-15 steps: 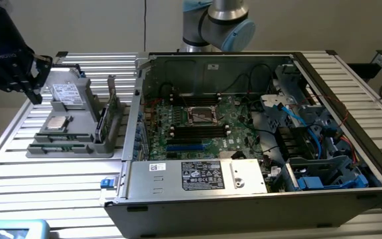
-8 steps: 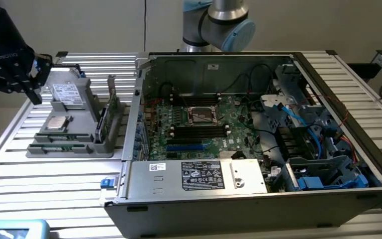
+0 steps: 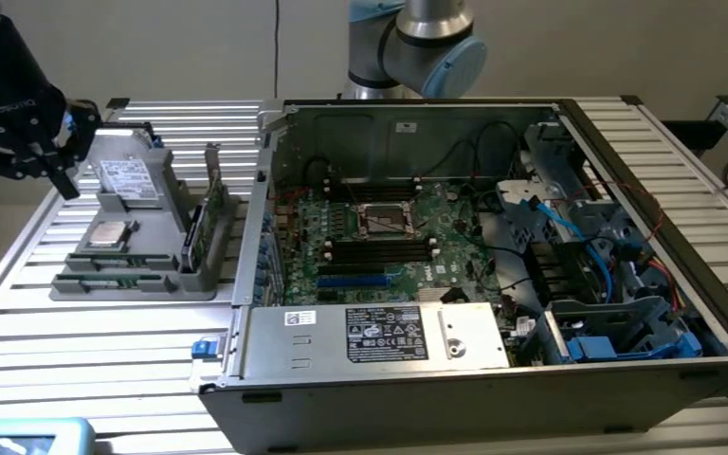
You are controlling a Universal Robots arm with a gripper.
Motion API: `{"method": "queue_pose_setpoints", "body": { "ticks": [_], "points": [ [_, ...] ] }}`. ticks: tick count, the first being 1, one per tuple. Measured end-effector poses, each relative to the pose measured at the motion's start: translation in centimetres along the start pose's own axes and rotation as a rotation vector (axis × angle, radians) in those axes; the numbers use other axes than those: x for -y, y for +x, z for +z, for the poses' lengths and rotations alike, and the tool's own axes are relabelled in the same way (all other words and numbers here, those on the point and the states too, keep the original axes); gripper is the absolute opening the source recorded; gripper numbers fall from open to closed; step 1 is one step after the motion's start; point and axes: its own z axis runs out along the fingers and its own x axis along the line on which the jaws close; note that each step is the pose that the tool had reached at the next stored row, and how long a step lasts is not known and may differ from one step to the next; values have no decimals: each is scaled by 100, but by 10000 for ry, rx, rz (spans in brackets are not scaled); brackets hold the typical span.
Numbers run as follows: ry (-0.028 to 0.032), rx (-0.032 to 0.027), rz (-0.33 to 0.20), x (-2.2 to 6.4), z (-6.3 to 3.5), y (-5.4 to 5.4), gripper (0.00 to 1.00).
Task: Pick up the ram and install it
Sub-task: 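Pick up the ram and move it above insertion slot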
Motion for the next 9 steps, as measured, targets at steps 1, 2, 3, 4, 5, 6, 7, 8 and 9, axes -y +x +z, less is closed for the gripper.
{"method": "queue_pose_setpoints", "body": {
  "ticks": [1,2,3,4,5,6,7,8,9],
  "points": [
    [-4,-8,-179,0,0,0,11],
    [-8,-16,-365,0,0,0,11],
    [-12,-23,-543,0,0,0,11],
    [-15,-30,-724,0,0,0,11],
    [-19,-38,-903,0,0,0,11],
    [-23,-45,-1083,0,0,0,11],
    [-27,-53,-1263,0,0,0,11],
    [-31,-61,-1447,0,0,0,11],
    [-34,-68,-1628,0,0,0,11]
  ]
}}
